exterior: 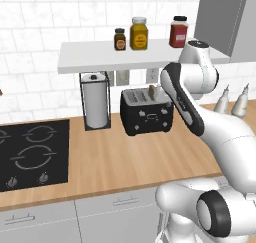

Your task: Start the toaster. Once the lever pops up, take the bread to the plate on the dining counter.

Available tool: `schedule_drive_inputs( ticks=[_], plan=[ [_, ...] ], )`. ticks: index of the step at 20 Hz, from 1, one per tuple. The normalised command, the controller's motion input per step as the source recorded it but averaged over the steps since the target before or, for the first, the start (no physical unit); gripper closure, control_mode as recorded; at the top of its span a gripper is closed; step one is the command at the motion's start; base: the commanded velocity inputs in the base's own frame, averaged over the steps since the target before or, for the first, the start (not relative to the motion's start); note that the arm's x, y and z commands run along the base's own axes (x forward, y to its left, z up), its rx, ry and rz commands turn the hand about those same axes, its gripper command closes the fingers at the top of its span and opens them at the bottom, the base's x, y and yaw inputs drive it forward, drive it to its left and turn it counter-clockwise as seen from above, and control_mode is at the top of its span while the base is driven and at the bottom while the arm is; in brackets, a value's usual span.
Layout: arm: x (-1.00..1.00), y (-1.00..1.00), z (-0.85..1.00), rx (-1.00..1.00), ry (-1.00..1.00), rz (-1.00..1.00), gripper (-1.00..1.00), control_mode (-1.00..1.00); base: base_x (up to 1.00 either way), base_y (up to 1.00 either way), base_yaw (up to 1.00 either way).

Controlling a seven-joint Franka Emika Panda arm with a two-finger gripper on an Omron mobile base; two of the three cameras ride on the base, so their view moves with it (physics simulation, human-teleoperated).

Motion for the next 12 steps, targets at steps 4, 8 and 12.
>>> schedule_drive_inputs(
  ticks=[4, 8, 12],
  plan=[
    [0.0, -0.15, -0.01, 0.0, -0.03, 0.0, -1.0, -1.0, 0.0, 0.0, 0.0],
    [0.0, -0.42, -0.2, 0.04, -0.09, 0.0, -1.0, -1.0, 0.0, 0.0, 0.0],
    [0.02, -0.34, -0.33, 0.01, -0.06, 0.0, -1.0, -1.0, 0.0, 0.0, 0.0]
  ],
)
